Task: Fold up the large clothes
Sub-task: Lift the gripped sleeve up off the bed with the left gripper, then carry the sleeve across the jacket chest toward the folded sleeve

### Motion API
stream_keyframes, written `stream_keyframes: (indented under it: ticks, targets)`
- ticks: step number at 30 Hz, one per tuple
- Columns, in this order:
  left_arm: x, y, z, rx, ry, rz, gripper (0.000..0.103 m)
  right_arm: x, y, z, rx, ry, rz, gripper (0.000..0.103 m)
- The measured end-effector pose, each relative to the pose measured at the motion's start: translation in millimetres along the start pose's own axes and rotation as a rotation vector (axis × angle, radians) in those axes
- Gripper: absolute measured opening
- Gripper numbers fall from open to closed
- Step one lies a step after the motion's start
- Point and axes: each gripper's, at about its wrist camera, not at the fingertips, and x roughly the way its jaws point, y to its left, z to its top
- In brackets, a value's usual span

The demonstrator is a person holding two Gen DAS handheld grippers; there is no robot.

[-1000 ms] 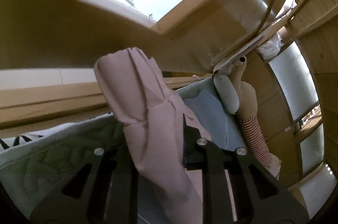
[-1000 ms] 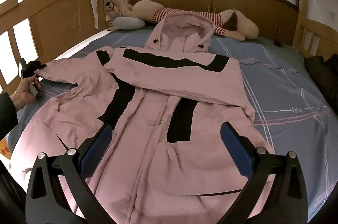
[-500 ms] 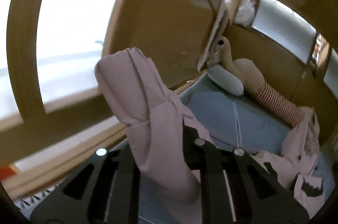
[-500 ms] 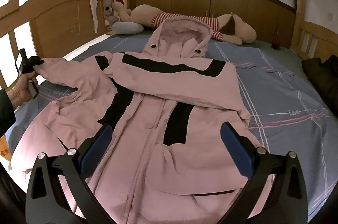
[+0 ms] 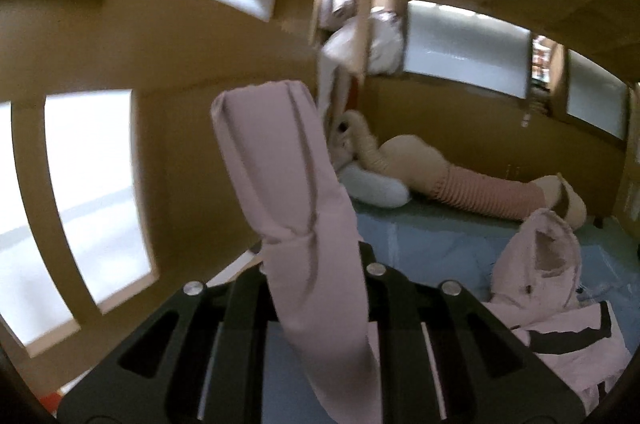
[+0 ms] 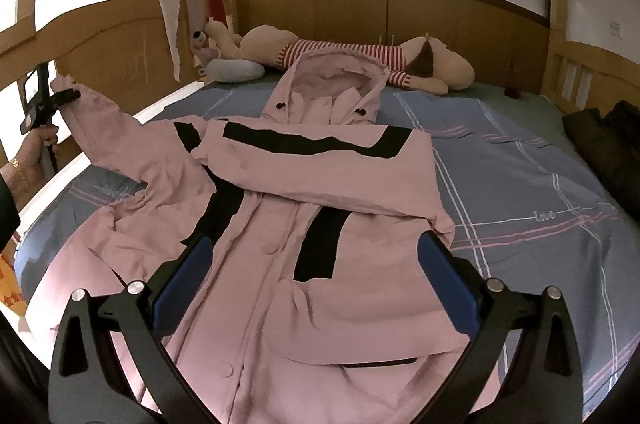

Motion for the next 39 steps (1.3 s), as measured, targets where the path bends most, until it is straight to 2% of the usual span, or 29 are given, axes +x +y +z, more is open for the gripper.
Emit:
stream_keyframes:
  ticks: [7, 15, 21, 30, 39]
  targets:
    - [-26.4, -69.2, 23.9, 0.121, -0.063, -0.069, 0.010, -10.0, -10.0, 1.0, 0.024, -0.020, -0.005, 0.102]
    - [-45.3, -116.8, 59.9, 0.067, -0.061, -0.172, 0.009, -21.4, -22.1, -0.7, 0.047, -0.039, -0.015, 0.102]
    - [-54.8, -169.8, 71.5, 0.100, -0.054, -0.239, 0.009, -32.1, -30.7, -2.2, 0.058, -0.055, -0.018, 0.102]
    - [-67.3, -248.1, 65.2, 0.160, -0.029, -0.330, 0.009, -49.0, -55.5, -7.1, 0.092, -0.073, -0.036, 0.102]
    - [-69.8, -328.8, 31.8, 0.240, 0.011, -0.405, 0.009, -67.4, -75.9, -16.0, 0.114, -0.083, -0.058, 0.102]
